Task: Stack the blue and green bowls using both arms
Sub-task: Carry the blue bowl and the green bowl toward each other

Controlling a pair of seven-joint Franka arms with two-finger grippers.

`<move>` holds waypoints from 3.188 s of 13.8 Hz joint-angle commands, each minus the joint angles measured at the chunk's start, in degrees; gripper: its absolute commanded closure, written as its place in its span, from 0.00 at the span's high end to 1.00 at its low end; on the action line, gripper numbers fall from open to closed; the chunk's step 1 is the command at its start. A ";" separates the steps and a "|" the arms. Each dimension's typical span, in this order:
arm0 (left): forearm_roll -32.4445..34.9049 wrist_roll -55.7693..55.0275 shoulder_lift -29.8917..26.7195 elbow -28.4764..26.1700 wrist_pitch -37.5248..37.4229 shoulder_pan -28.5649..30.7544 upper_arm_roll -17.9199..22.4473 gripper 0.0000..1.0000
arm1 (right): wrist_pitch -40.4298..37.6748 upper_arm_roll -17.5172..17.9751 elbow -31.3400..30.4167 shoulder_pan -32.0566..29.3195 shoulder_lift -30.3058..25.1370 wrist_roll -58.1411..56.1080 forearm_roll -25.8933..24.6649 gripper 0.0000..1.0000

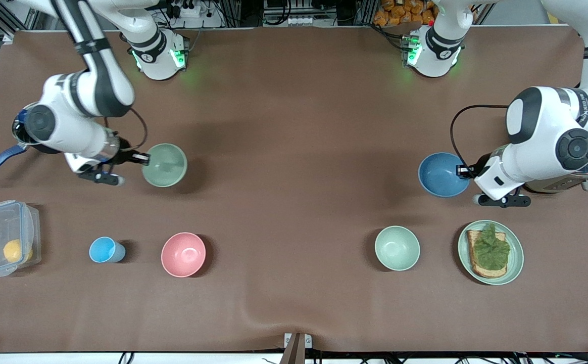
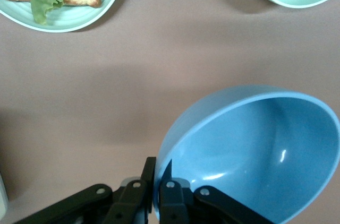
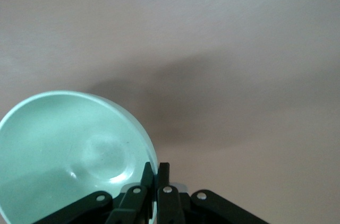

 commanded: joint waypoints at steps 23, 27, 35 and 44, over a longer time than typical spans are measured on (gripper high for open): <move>-2.67 -16.32 4.41 6.21 -3.71 -5.14 -9.58 0.00 | 16.72 -0.99 26.50 43.55 27.94 73.97 -6.77 0.00; -2.67 -18.70 6.71 6.48 -3.71 -8.04 -9.58 0.00 | 17.17 -1.08 26.50 43.82 28.38 75.11 -6.95 0.47; -4.59 -20.99 9.43 6.48 -2.48 -11.03 -9.58 0.00 | 16.30 -0.91 26.50 41.37 27.69 75.29 -5.81 1.00; -5.91 -28.89 11.19 5.78 2.00 -17.18 -9.58 0.00 | 13.83 -0.64 25.45 32.14 24.78 77.75 11.37 1.00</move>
